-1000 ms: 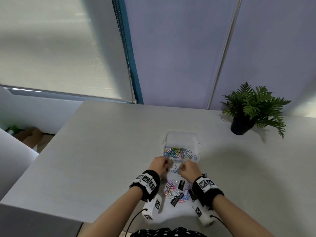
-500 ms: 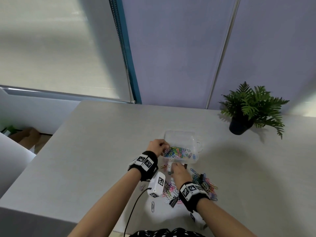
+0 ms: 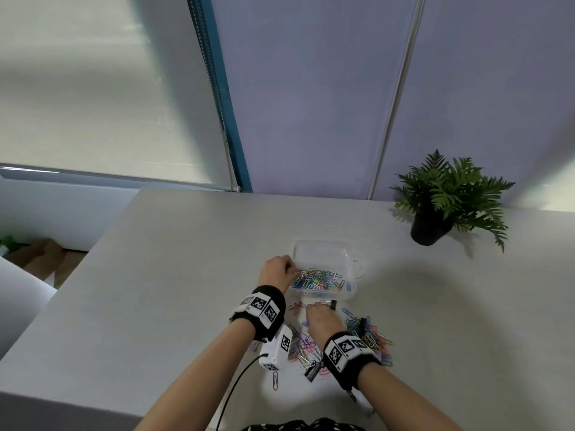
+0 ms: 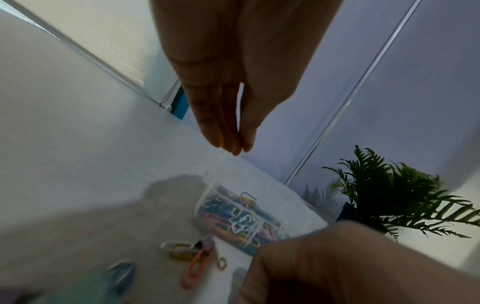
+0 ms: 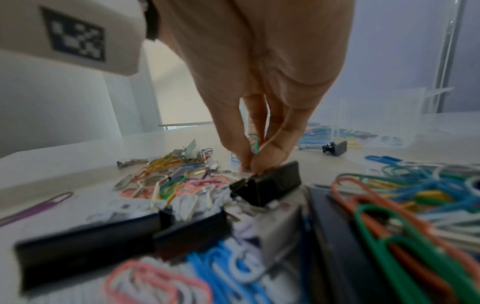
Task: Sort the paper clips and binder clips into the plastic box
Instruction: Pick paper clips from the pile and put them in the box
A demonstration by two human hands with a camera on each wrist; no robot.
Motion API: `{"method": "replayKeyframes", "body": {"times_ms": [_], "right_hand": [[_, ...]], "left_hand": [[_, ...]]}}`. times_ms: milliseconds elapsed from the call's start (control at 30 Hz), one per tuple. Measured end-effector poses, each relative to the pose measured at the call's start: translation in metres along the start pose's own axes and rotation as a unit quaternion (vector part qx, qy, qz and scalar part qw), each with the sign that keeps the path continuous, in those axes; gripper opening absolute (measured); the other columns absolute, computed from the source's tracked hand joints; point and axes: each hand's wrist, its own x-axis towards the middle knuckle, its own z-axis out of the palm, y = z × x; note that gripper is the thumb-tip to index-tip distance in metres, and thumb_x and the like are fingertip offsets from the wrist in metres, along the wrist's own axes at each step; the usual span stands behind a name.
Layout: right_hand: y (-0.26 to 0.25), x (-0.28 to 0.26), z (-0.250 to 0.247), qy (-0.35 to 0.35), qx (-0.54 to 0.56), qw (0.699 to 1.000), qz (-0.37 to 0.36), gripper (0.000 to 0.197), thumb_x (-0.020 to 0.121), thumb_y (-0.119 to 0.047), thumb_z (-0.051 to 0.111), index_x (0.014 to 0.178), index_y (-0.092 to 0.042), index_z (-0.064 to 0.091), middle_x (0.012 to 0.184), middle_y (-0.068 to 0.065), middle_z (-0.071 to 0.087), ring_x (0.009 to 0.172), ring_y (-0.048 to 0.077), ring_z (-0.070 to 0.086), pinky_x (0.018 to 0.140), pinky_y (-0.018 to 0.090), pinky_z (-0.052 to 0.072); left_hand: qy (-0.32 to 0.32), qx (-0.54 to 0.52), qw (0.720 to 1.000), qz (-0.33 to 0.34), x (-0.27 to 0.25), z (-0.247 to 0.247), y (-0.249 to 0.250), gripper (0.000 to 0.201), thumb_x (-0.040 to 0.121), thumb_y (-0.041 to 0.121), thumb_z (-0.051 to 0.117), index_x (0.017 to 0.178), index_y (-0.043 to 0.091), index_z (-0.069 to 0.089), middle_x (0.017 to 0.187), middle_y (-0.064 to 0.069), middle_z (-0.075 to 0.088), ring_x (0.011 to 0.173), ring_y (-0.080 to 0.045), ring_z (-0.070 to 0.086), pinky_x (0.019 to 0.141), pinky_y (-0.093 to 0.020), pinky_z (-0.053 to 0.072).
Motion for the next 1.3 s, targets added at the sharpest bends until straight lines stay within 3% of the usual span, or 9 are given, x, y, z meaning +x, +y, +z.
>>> {"method": "replayKeyframes", "body": {"times_ms": [133,233,300,367,467,567,833,1100,1300], "right_hand": [[-0.001,-0.001,-0.002,-0.016,0.007,1.000,0.004,0.022,0.084,0.005,0.045,0.104,-0.001,0.052,0.116,0.017,0.051,0.108,0.029,0.049,0.087,0.036,0.038],[0.001,-0.002,-0.010,-0.023,0.037,0.999,-0.006,0.012,0.082,0.003,0.051,0.086,-0.008,0.055,0.107,0.016,0.057,0.100,0.029,0.054,0.081,0.036,0.042],[0.007,0.000,-0.018,-0.029,0.120,0.992,0.001,0.028,0.078,0.002,0.060,0.064,-0.019,0.047,0.093,0.014,0.063,0.091,0.029,0.061,0.080,0.036,0.050],[0.014,0.001,-0.034,0.001,0.207,0.978,0.001,0.039,0.073,0.005,0.064,0.057,-0.024,0.043,0.079,0.009,0.062,0.081,0.029,0.064,0.078,0.041,0.054],[0.024,0.012,-0.066,0.099,0.255,0.962,0.001,0.032,0.072,0.006,0.063,0.061,-0.021,0.049,0.073,0.008,0.061,0.068,0.023,0.059,0.072,0.039,0.054],[0.032,0.027,-0.090,0.153,0.262,0.953,-0.008,0.012,0.073,0.007,0.063,0.076,-0.004,0.060,0.080,0.012,0.064,0.074,0.024,0.061,0.073,0.032,0.051],[0.042,0.015,-0.064,0.044,0.017,0.999,-0.005,0.030,0.088,-0.008,0.045,0.115,-0.010,0.057,0.116,0.011,0.063,0.106,0.028,0.057,0.094,0.036,0.042],[0.033,-0.003,-0.041,0.048,0.080,0.995,-0.020,0.040,0.088,0.005,0.041,0.120,-0.014,0.058,0.109,0.015,0.066,0.100,0.027,0.060,0.084,0.027,0.043],[0.036,-0.006,-0.041,0.040,0.096,0.994,-0.035,0.046,0.087,0.009,0.040,0.123,-0.014,0.057,0.118,0.013,0.064,0.107,0.026,0.058,0.092,0.029,0.042]], "left_hand": [[-0.007,0.020,0.999,-0.037,-0.023,0.012,-0.020,0.021,0.084,0.002,0.047,0.087,0.006,0.067,0.094,-0.012,0.071,0.090,-0.027,0.064,0.081,-0.028,0.047],[-0.040,0.064,0.996,-0.043,-0.034,0.024,-0.026,0.017,0.087,0.007,0.049,0.094,0.007,0.065,0.103,-0.012,0.067,0.093,-0.026,0.061,0.083,-0.030,0.047],[-0.045,0.091,0.994,-0.044,-0.037,0.031,-0.027,0.019,0.088,0.016,0.052,0.103,0.007,0.059,0.112,-0.012,0.059,0.103,-0.028,0.057,0.087,-0.033,0.045],[-0.060,0.112,0.991,-0.050,-0.039,0.039,-0.027,0.031,0.087,0.026,0.057,0.111,0.008,0.053,0.119,-0.010,0.052,0.112,-0.027,0.051,0.092,-0.035,0.044],[-0.063,0.140,0.987,-0.040,-0.040,0.049,-0.028,0.045,0.082,0.030,0.064,0.116,0.009,0.045,0.124,-0.008,0.046,0.119,-0.026,0.044,0.092,-0.039,0.046],[-0.056,0.136,0.988,-0.036,-0.038,0.052,-0.028,0.037,0.083,0.023,0.062,0.114,0.009,0.047,0.123,-0.008,0.046,0.118,-0.025,0.044,0.089,-0.040,0.046],[-0.087,0.114,0.989,-0.044,-0.036,0.042,-0.032,0.014,0.087,0.013,0.055,0.098,0.009,0.063,0.110,-0.010,0.064,0.101,-0.027,0.060,0.088,-0.035,0.048],[-0.114,0.076,0.990,-0.034,-0.036,0.028,-0.047,0.016,0.085,0.011,0.054,0.096,0.008,0.066,0.105,-0.012,0.069,0.099,-0.026,0.063,0.085,-0.028,0.049],[-0.020,-0.019,0.998,-0.053,-0.034,-0.001,-0.054,0.023,0.088,-0.002,0.047,0.077,0.016,0.059,0.081,-0.010,0.067,0.075,-0.024,0.068,0.078,-0.033,0.057]]}}
